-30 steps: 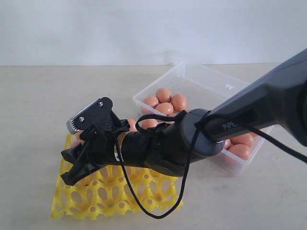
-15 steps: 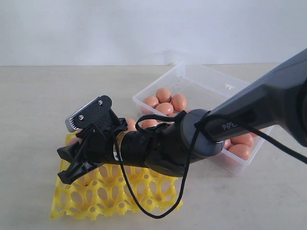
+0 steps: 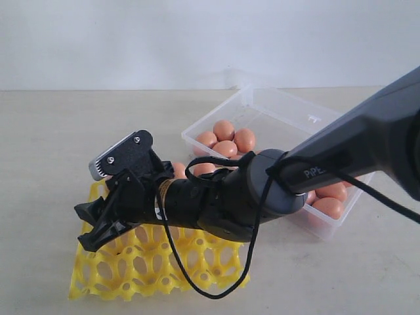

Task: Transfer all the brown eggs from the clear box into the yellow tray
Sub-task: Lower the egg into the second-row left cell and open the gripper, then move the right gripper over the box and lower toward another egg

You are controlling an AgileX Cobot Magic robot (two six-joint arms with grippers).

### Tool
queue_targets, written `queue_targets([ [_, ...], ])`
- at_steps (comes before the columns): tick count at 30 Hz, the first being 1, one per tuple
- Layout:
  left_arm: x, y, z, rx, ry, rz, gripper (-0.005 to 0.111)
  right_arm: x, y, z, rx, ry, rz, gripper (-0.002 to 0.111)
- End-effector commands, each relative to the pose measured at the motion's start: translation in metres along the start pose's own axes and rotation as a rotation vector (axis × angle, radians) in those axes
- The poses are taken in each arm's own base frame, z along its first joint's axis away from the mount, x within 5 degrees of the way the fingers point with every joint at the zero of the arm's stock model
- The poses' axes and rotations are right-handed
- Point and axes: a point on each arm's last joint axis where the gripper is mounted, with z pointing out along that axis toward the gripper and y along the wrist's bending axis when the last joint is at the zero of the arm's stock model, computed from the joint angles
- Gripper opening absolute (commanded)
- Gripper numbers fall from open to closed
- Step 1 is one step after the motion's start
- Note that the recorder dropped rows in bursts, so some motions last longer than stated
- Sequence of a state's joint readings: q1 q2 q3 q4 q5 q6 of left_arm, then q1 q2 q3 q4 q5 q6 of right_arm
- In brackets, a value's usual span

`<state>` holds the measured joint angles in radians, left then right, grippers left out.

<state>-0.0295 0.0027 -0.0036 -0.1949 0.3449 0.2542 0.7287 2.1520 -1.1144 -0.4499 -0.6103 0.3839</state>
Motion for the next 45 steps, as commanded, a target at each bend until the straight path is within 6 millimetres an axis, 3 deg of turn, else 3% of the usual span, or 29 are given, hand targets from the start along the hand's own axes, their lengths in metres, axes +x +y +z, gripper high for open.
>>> queue_targets([
  [1,0.001,0.0,0.0,0.003,-0.003,0.004,0.004,-0.039,0.002,-0.016,0.014,-0.088,-0.047,0.055],
  [3,0.001,0.0,0.0,0.003,-0.003,0.004,0.004,-0.061,-0.001,-0.032,0.087,-0.076,0.0,0.046],
  [7,0.001,0.0,0.0,0.003,-0.003,0.004,0.004,-0.093,-0.015,-0.078,0.262,0.083,0.055,0.004],
  [8,0.001,0.0,0.0,0.003,-0.003,0.004,0.004,-0.094,-0.023,-0.088,0.3,0.146,0.062,0.0],
  [12,0.001,0.0,0.0,0.003,-0.003,0.004,0.004,-0.093,-0.057,-0.137,0.46,0.395,0.098,0.0],
  [18,0.001,0.0,0.0,0.003,-0.003,0.004,0.004,-0.063,-0.116,-0.207,0.731,0.833,0.157,0.0],
  [22,0.001,0.0,0.0,0.003,-0.003,0.004,0.004,-0.052,-0.135,-0.238,0.831,0.981,0.227,0.0],
  [25,0.001,0.0,0.0,0.003,-0.003,0.004,0.004,-0.049,-0.137,-0.244,0.807,1.044,0.198,0.0],
  [29,0.001,0.0,0.0,0.003,-0.003,0.004,0.004,-0.052,-0.135,-0.233,0.746,0.926,0.252,0.003],
  [32,0.001,0.0,0.0,0.003,-0.003,0.004,0.004,-0.055,-0.133,-0.226,0.646,0.891,0.179,0.025],
  [36,0.001,0.0,0.0,0.003,-0.003,0.004,0.004,-0.062,-0.138,-0.22,0.65,0.797,0.112,0.055],
  [39,0.001,0.0,0.0,0.003,-0.003,0.004,0.004,-0.067,-0.142,-0.216,0.664,0.733,0.048,0.055],
  [41,0.001,0.0,0.0,0.003,-0.003,0.004,0.004,-0.068,-0.153,-0.215,0.699,0.711,0.014,0.049],
  [45,0.001,0.0,0.0,0.003,-0.003,0.004,0.004,-0.055,-0.185,-0.207,0.781,0.815,0.216,0.032],
])
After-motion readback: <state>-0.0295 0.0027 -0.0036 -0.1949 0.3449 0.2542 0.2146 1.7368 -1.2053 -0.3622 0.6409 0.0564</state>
